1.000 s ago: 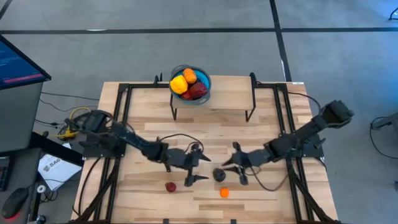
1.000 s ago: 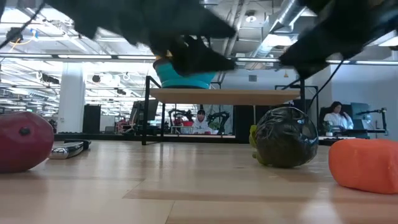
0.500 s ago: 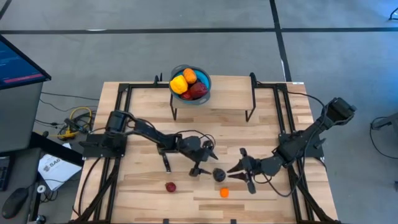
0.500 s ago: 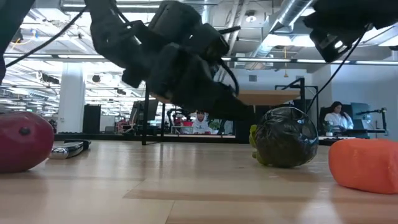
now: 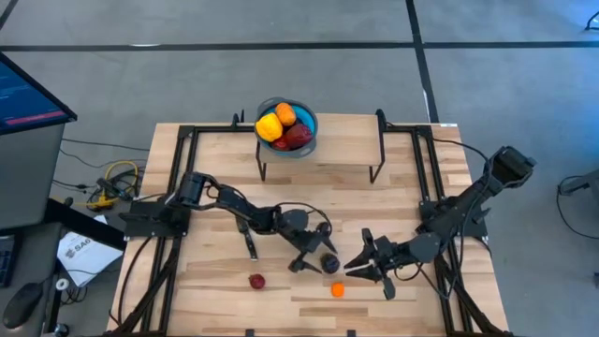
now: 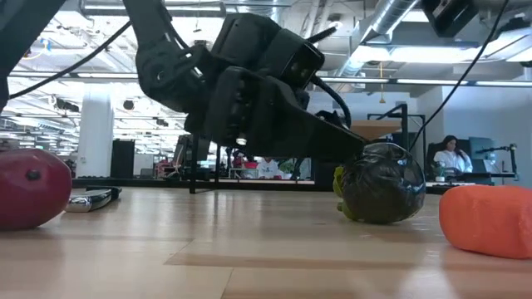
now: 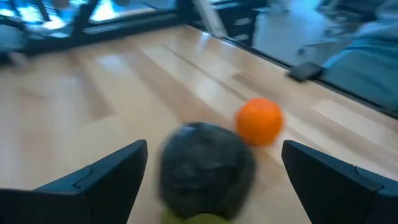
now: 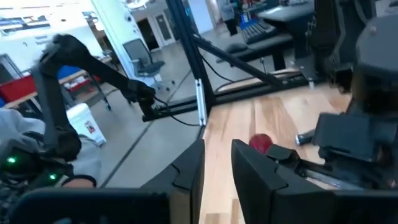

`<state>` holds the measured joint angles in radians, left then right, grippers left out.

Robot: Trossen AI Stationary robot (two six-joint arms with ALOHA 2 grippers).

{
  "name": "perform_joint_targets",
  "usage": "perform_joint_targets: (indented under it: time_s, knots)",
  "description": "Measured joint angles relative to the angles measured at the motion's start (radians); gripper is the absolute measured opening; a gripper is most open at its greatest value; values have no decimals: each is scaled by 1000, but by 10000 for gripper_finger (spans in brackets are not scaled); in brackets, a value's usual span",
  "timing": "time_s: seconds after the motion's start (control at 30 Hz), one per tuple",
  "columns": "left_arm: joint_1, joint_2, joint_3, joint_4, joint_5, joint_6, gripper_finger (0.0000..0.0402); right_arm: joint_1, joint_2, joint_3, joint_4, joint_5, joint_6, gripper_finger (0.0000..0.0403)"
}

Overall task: Pick & Place Fruit
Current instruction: Put the purple mangosteen into the blue strainer bowl on the shelf

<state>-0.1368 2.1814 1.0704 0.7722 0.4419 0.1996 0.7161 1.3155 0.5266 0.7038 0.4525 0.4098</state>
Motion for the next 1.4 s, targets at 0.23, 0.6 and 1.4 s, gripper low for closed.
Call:
perform_joint_targets:
  time_s: [0.23,0.6,1.4]
  knots:
    - [10,11,18,-2,31,-30,365,24,0,0,22,47,-2,75]
    - [40,72,34,6,100,-103,365,23,1,0,26,47,-57,75]
    - [75,104,144,-88,207,-169,238,23,1,0,15,47,-50,75]
